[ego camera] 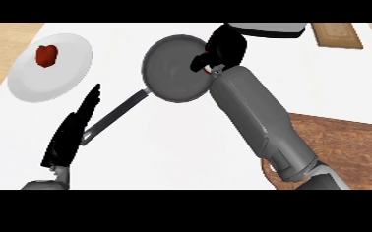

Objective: Pick the can from the cutting board and place it in the pan

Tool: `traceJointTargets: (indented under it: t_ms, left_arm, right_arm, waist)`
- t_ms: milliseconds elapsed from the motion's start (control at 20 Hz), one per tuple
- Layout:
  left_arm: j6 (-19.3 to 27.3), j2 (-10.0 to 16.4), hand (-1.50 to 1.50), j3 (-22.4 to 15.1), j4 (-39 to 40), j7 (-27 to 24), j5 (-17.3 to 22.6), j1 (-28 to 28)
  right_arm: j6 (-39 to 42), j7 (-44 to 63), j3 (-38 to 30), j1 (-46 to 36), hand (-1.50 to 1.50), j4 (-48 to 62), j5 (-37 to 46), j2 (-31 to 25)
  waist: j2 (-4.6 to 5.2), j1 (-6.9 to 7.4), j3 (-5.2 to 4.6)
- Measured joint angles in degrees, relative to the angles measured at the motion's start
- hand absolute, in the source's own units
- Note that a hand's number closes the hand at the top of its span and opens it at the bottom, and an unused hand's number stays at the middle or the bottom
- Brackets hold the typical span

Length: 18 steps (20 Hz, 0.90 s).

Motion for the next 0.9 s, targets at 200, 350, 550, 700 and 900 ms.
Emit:
traceJointTargets:
  t_ms: [200,350,550,700,900]
  left_arm:
    - [-0.25,-0.44,0.00,-0.75,0.27,-0.09,-0.27,-0.98]
    - [-0.70,-0.36,0.00,-1.06,0.23,-0.43,-0.29,-1.22]
    - [-0.62,-0.73,0.00,-1.30,0.42,0.14,-0.50,-2.37]
    - [-0.62,-0.90,0.00,-1.47,0.57,0.51,-0.66,-2.83]
    - [-0.24,-1.05,0.00,-1.33,0.49,0.78,-0.87,-2.58]
  right_arm:
    - [-3.56,-2.63,-4.47,0.01,-1.50,3.05,-8.73,0.05]
    - [-7.32,-5.06,-7.51,0.78,-1.50,4.33,-15.29,0.08]
    - [-13.65,-10.12,-10.03,-0.04,-1.50,5.27,-21.25,0.08]
    - [-20.22,-14.28,-10.25,-0.79,-1.50,5.88,-22.77,0.04]
    - [-29.15,-19.92,-11.25,-0.62,-1.50,6.62,-24.55,-0.02]
  waist:
    - [0.62,1.35,0.13]
    - [0.75,2.25,0.19]
    - [0.91,2.80,0.23]
    - [0.82,2.87,0.19]
    - [0.54,2.15,0.17]
